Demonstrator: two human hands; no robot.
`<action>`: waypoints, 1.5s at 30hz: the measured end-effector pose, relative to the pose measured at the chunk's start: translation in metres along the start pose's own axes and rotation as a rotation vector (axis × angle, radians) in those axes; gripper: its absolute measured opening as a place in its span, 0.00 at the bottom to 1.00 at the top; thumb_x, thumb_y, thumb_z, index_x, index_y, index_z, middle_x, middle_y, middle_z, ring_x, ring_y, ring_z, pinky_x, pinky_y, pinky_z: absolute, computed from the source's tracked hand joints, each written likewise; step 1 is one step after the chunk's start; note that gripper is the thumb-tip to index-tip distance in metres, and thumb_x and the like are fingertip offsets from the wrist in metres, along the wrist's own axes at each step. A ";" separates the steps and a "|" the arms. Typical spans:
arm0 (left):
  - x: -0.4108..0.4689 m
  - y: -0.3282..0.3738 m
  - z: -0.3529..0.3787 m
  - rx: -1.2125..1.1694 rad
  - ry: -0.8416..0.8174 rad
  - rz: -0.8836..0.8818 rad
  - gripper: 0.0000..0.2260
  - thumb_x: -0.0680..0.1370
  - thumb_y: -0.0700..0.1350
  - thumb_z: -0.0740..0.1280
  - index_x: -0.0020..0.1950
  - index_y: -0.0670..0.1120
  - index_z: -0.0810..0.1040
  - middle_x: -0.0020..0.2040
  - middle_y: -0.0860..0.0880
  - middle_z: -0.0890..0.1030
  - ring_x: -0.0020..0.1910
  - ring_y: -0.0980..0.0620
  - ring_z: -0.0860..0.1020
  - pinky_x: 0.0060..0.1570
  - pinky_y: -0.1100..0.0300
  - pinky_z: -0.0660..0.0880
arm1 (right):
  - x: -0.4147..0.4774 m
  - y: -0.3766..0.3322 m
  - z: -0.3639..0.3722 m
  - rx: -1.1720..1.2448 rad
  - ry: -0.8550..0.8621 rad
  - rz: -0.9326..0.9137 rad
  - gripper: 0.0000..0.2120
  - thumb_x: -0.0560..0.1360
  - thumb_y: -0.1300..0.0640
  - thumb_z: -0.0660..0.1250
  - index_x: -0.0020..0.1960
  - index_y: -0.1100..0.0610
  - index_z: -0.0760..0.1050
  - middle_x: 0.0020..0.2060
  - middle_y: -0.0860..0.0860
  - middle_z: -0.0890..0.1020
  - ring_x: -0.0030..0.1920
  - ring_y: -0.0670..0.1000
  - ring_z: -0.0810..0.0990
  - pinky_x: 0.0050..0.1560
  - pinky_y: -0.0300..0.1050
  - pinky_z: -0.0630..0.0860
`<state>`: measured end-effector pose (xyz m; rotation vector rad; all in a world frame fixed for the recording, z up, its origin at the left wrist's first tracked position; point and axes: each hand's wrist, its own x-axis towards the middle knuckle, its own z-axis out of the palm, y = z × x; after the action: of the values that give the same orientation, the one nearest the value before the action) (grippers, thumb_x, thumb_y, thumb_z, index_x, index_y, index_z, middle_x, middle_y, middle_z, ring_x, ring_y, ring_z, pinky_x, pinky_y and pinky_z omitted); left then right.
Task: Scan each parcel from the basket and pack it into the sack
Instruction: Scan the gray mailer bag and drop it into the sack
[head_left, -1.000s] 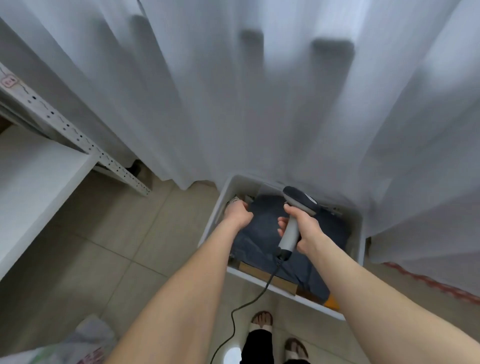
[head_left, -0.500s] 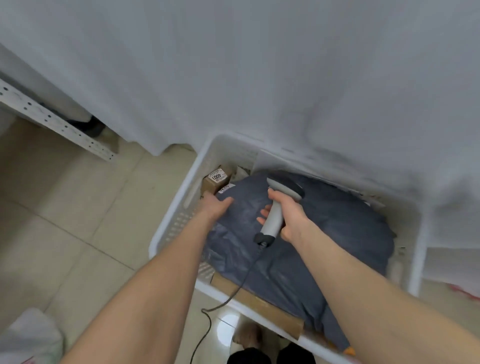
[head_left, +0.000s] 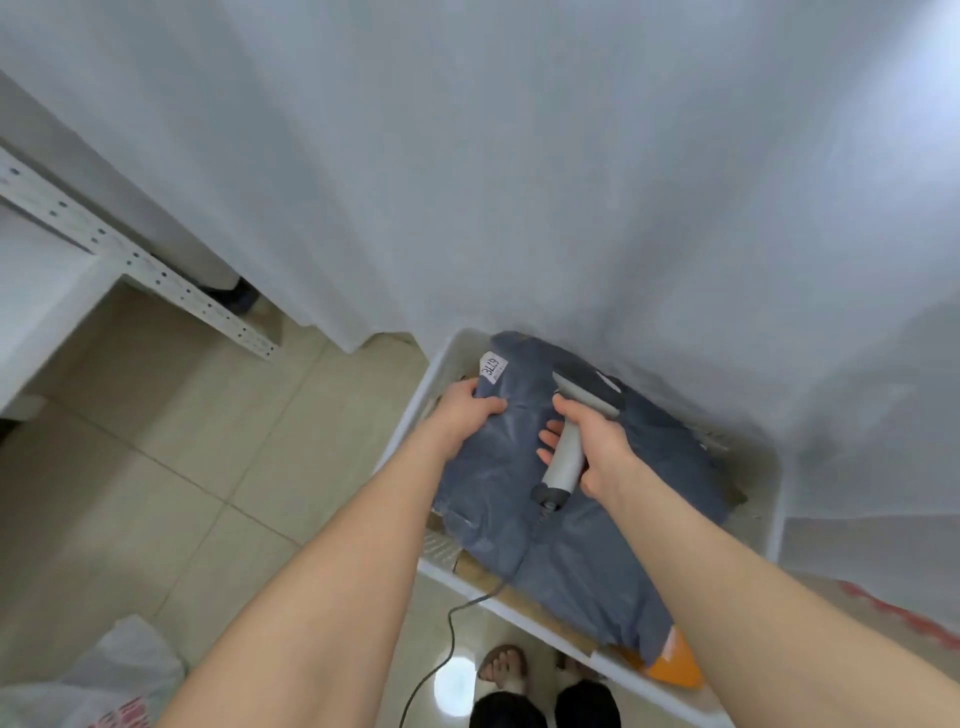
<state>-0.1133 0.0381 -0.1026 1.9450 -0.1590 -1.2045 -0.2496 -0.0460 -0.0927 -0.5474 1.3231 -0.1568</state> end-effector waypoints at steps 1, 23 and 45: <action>-0.018 0.017 -0.004 0.004 -0.024 0.011 0.08 0.76 0.35 0.67 0.53 0.44 0.77 0.40 0.48 0.80 0.35 0.53 0.78 0.34 0.63 0.77 | -0.021 -0.010 0.002 0.001 -0.001 -0.013 0.09 0.73 0.56 0.74 0.46 0.60 0.77 0.39 0.56 0.79 0.40 0.54 0.80 0.39 0.51 0.80; -0.376 0.193 -0.082 0.174 -0.304 0.173 0.31 0.76 0.34 0.60 0.75 0.57 0.58 0.57 0.42 0.77 0.50 0.46 0.77 0.50 0.54 0.78 | -0.376 -0.087 0.048 -0.207 -0.179 -0.361 0.16 0.69 0.74 0.67 0.57 0.71 0.77 0.51 0.69 0.81 0.50 0.67 0.82 0.56 0.65 0.77; -0.481 0.163 -0.231 0.414 0.110 0.469 0.35 0.65 0.40 0.79 0.68 0.46 0.66 0.51 0.60 0.74 0.52 0.59 0.73 0.49 0.70 0.69 | -0.507 -0.040 0.120 -0.492 -0.648 -0.367 0.08 0.70 0.66 0.62 0.47 0.65 0.76 0.34 0.58 0.83 0.31 0.55 0.83 0.31 0.43 0.79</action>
<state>-0.1387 0.3014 0.3886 2.1515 -0.8127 -0.7915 -0.2577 0.1631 0.3863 -1.1491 0.6090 0.0530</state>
